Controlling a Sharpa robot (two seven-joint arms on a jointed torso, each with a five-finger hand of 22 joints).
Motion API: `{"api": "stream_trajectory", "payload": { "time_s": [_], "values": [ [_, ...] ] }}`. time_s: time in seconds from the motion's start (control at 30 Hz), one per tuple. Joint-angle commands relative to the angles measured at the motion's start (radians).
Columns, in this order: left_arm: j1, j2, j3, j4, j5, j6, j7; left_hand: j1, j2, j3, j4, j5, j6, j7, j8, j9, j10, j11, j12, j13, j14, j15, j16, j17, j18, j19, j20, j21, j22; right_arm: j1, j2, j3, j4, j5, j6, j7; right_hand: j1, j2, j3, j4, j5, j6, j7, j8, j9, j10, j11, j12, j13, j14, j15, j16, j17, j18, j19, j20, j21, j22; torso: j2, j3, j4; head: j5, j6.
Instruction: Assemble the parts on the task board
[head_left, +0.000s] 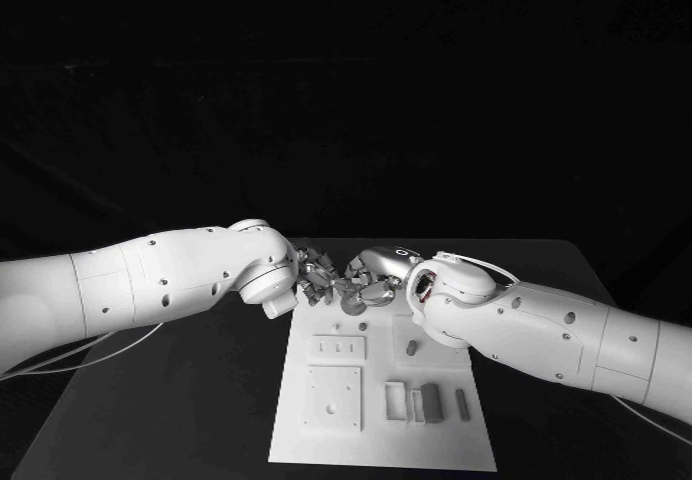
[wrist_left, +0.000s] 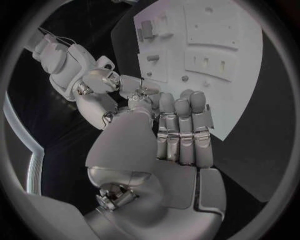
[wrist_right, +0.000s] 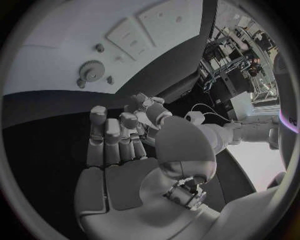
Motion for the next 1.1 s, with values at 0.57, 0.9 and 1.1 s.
{"api": "stream_trajectory", "payload": {
  "time_s": [0.57, 0.9, 1.1],
  "values": [
    [0.000, -0.001, 0.001, 0.002, 0.022, 0.010, 0.000, 0.073, -0.004, 0.073, -0.004, 0.102, -0.020, 0.014, -0.024, -0.002, -0.028, 0.010, -0.009, -0.015, -0.034, 0.009, 0.018, -0.040, 0.006, -0.019, 0.009, -0.032, 0.015, -0.003, 0.006, 0.000, -0.003, -0.015, 0.020, 0.001, -0.008, 0.000, 0.007, 0.000, 0.006, 0.036, 0.028, 0.004, 0.002, 0.005, -0.004, 0.001, 0.000, 0.000, -0.006, 0.002, -0.002, 0.016, 0.001, -0.005, 0.005, 0.005, 0.000, -0.0007, -0.0004, -0.001, -0.002],
    [0.000, -0.003, 0.001, 0.002, 0.039, 0.017, -0.002, 0.070, -0.009, 0.074, -0.003, 0.113, -0.029, 0.018, -0.030, -0.003, -0.034, 0.014, -0.012, -0.018, -0.041, 0.012, 0.018, -0.047, 0.005, -0.024, 0.012, -0.039, 0.016, -0.003, 0.007, 0.000, -0.007, -0.016, 0.017, -0.003, -0.008, 0.000, 0.009, 0.000, 0.006, 0.037, 0.028, 0.004, 0.003, 0.006, -0.004, 0.001, 0.000, 0.000, -0.006, 0.002, -0.002, 0.016, 0.001, -0.005, 0.005, 0.004, 0.000, -0.0009, 0.0003, -0.002, -0.002],
    [0.000, -0.002, 0.001, 0.002, 0.043, 0.026, -0.008, 0.056, -0.016, 0.072, -0.001, 0.109, -0.042, 0.023, -0.039, -0.005, -0.038, 0.018, -0.014, -0.021, -0.046, 0.015, 0.019, -0.054, 0.005, -0.025, 0.014, -0.045, 0.017, -0.004, 0.007, 0.000, -0.005, -0.017, 0.014, -0.004, -0.008, 0.000, 0.010, 0.000, 0.006, 0.037, 0.028, 0.004, 0.003, 0.006, -0.004, 0.001, 0.000, 0.000, -0.007, 0.002, -0.002, 0.016, 0.001, -0.005, 0.005, 0.004, 0.001, -0.0003, 0.0004, -0.002, -0.004]
  ]
}}
